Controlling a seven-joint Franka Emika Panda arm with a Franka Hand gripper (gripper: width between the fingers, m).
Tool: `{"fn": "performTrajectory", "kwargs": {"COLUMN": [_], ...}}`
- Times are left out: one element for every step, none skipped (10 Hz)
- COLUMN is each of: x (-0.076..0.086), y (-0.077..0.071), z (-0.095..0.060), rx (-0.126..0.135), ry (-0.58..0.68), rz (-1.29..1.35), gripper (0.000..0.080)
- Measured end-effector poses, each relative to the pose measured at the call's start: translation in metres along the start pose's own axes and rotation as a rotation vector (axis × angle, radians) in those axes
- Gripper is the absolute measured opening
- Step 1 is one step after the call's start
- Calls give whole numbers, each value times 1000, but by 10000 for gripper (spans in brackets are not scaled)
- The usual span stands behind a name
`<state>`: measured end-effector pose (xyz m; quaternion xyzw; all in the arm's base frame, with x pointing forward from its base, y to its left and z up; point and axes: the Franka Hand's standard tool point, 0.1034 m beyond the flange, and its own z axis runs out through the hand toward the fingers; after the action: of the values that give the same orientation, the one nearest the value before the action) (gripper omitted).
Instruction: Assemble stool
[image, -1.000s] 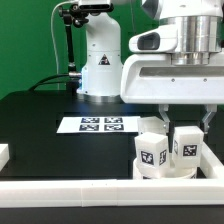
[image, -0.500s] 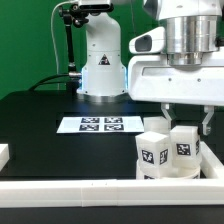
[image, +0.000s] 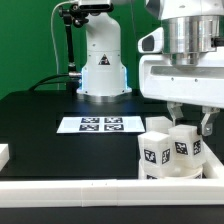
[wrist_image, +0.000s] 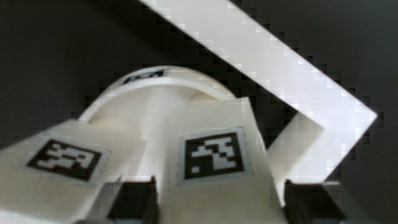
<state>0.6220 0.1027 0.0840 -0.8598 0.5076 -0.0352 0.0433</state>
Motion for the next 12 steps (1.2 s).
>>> {"fn": "performTrajectory", "kwargs": {"x": [-1,-2,-3,-4,-6,-7,-9,-12,-14,-13,-14,-14], "y": [0,-1,-1,-2,-4,-6,-8,-10,-11,-11,-11,-11], "z": [0,0,0,0,1,1,1,1,1,1,1,2], "rx": [2,5,7,13,52,80,95,104,106,116,118,117], "ry": [-3,-9,-13,-16,-24,-29,-39,-53,-68,-78,-99,-113], "rz": [53,141,207,270,452,551,641,724,814,862,975,1057], "gripper": [341,341,341,341,341,341,341,341,341,341,341,341]}}
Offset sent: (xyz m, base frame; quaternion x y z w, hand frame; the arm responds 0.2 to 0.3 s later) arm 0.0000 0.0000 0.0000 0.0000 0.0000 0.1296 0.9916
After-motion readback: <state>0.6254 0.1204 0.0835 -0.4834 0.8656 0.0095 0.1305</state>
